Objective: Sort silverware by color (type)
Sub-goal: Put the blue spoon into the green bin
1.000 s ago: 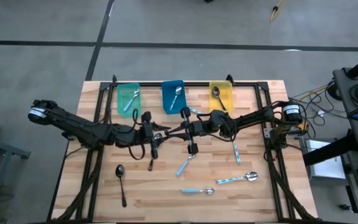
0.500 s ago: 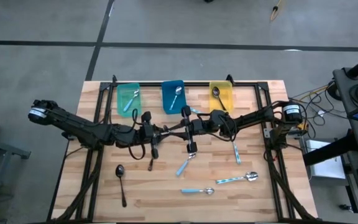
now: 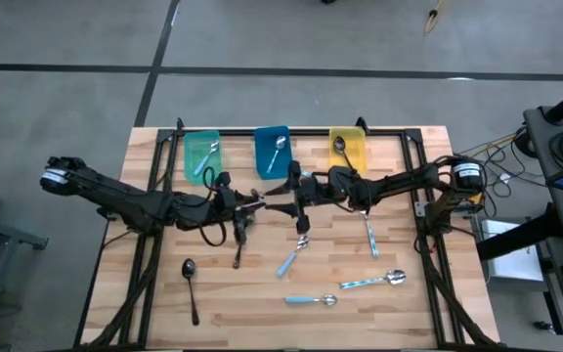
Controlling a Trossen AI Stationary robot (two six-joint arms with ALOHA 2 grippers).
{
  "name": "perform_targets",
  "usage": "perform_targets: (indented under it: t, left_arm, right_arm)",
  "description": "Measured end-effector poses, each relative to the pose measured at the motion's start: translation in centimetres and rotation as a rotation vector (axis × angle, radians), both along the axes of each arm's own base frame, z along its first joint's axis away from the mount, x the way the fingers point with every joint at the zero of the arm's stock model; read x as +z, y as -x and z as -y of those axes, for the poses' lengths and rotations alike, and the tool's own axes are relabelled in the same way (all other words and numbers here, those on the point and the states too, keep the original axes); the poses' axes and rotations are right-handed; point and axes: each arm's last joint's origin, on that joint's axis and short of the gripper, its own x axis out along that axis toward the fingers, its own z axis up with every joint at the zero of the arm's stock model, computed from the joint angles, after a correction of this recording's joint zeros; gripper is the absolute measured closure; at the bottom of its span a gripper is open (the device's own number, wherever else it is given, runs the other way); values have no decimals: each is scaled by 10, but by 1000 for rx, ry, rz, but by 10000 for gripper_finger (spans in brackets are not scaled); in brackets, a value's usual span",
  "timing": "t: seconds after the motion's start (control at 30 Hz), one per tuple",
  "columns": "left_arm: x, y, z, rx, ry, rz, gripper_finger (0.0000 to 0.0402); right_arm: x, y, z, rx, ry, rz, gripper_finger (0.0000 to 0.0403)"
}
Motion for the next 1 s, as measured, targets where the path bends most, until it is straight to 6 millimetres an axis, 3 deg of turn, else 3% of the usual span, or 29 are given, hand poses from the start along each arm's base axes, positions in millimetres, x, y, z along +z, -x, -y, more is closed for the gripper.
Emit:
perform_targets:
  t: [0.27, 0.6, 0.87, 1.0]
  left_arm:
    - [6, 32, -21, 153, 74, -83, 384]
    - [22, 64, -78, 342, 173, -161, 384]
    - [41, 80, -123, 505, 298, -465, 384]
    - [33, 86, -146, 571, 421, -656, 384]
  right_arm:
    - [10, 18, 16, -117, -22, -205, 269]
    - [24, 47, 23, -250, 9, -385, 287]
    - [29, 62, 48, -361, 22, -435, 304]
    - [28, 67, 71, -430, 58, -444, 318]
